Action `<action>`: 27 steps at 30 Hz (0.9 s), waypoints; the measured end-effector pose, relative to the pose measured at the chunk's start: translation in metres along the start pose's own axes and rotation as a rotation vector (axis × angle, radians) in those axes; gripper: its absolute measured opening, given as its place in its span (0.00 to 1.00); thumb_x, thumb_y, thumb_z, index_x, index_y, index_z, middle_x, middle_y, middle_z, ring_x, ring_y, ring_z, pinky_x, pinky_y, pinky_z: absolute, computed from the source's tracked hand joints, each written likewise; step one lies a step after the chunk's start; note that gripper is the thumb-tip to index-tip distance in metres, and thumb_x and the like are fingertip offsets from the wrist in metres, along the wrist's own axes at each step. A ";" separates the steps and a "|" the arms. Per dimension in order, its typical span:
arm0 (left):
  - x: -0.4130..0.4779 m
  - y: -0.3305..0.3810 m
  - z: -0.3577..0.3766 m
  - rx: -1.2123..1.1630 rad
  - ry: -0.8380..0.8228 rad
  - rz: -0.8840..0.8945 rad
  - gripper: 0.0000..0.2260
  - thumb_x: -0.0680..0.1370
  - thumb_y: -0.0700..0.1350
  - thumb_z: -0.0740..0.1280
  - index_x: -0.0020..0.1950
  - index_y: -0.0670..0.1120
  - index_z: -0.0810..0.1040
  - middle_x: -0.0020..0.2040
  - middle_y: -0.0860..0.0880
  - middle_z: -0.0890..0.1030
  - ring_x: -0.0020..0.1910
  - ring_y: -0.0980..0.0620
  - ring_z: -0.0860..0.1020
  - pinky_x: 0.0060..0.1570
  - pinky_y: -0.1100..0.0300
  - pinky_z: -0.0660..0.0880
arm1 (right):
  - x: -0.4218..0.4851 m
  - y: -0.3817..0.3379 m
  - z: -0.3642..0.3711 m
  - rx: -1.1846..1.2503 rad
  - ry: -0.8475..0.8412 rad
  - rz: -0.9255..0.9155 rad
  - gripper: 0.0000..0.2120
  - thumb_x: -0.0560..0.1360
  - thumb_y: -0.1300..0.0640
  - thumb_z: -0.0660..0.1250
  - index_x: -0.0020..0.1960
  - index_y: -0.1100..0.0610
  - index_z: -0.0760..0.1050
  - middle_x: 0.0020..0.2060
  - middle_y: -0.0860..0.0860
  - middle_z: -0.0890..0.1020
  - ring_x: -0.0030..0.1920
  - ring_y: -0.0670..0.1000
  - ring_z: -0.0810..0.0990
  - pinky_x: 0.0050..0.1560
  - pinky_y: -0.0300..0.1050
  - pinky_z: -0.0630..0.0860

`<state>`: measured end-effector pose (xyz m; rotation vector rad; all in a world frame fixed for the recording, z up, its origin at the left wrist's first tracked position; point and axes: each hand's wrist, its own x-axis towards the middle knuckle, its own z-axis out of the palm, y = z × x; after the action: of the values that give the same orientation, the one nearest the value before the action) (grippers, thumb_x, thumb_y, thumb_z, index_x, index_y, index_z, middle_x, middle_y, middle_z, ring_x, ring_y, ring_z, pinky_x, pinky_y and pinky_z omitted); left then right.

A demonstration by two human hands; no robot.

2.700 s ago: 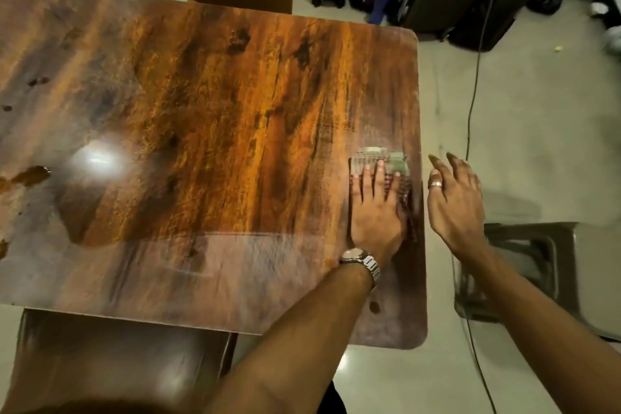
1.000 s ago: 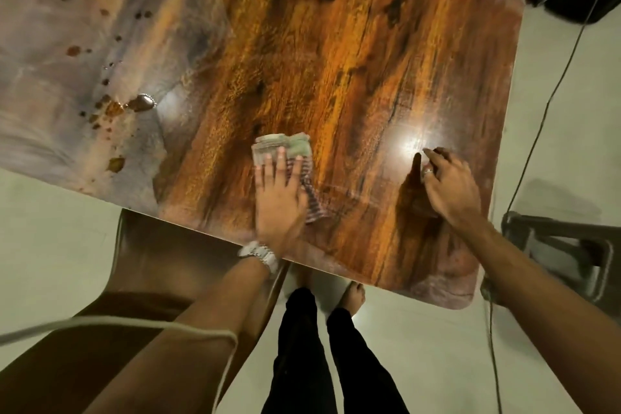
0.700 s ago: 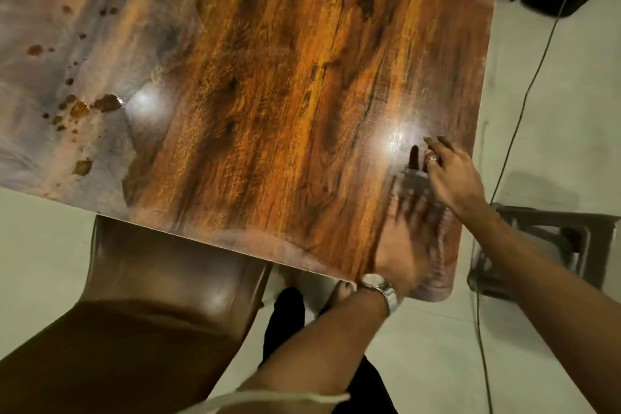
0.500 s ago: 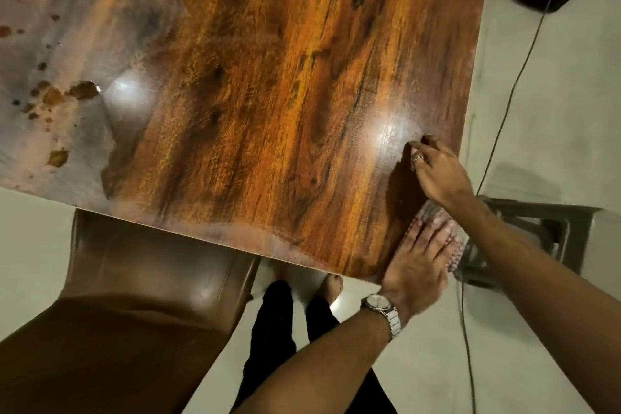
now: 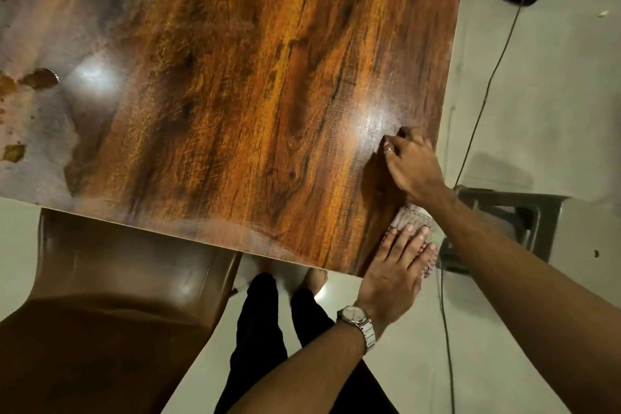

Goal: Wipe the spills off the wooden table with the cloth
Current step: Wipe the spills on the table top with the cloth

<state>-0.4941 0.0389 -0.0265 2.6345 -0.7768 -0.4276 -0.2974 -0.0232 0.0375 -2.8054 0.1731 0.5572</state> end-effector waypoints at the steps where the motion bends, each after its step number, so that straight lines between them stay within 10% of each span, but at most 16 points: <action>1: -0.004 -0.010 -0.001 0.012 -0.006 0.037 0.28 0.83 0.53 0.57 0.83 0.49 0.57 0.85 0.45 0.52 0.84 0.43 0.47 0.82 0.43 0.48 | -0.002 0.000 0.002 0.002 0.000 0.002 0.21 0.81 0.51 0.56 0.72 0.54 0.71 0.73 0.58 0.65 0.69 0.64 0.65 0.72 0.58 0.62; 27: -0.249 -0.465 -0.177 0.086 0.211 -0.886 0.29 0.84 0.54 0.44 0.84 0.45 0.52 0.84 0.41 0.53 0.84 0.41 0.49 0.82 0.42 0.47 | -0.037 -0.025 0.045 -0.080 0.034 -0.020 0.23 0.82 0.53 0.54 0.74 0.63 0.64 0.75 0.67 0.59 0.76 0.66 0.56 0.76 0.59 0.51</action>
<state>-0.4137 0.5890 -0.0183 2.9118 0.4894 -0.3175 -0.3429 0.0157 0.0183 -2.8919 0.1317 0.5230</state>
